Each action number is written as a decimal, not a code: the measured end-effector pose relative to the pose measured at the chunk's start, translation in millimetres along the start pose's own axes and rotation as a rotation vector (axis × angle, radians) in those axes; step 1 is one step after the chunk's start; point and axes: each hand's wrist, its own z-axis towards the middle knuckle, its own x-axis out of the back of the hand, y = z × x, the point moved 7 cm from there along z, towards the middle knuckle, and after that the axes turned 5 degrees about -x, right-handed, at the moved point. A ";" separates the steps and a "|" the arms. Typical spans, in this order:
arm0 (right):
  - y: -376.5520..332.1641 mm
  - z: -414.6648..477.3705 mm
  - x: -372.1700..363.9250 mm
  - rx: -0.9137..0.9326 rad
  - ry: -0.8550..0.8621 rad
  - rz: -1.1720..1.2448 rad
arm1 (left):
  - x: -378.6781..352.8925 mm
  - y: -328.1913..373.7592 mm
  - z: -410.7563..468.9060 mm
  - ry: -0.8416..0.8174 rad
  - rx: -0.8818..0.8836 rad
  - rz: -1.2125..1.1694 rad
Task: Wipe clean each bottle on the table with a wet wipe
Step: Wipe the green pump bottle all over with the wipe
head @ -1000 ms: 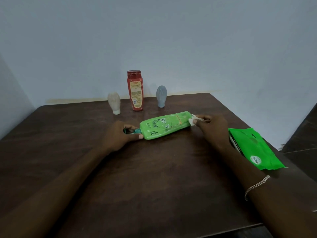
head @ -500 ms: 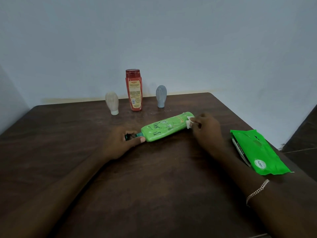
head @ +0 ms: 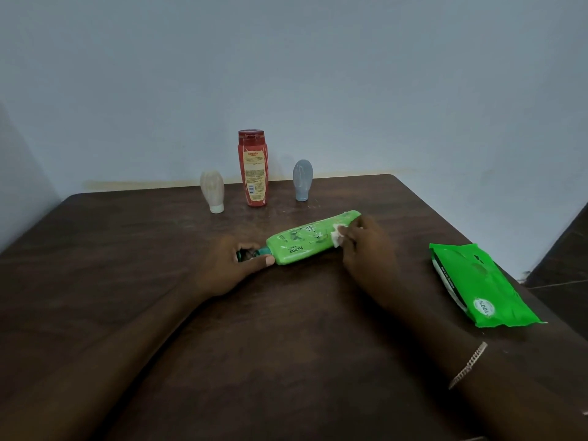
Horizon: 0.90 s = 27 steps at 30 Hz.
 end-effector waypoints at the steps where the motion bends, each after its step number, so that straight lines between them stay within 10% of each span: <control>1: -14.8 -5.1 -3.3 0.069 -0.004 -0.009 | -0.8 -0.4 0.3 0.002 0.005 0.001; 6: -75.1 -40.4 -25.5 0.413 -0.202 -0.026 | 0.1 -3.4 -2.9 0.017 0.002 -0.035; 27: -109.5 -40.8 -36.4 0.583 -0.185 -0.093 | 3.8 5.9 -7.2 0.019 -0.042 -0.042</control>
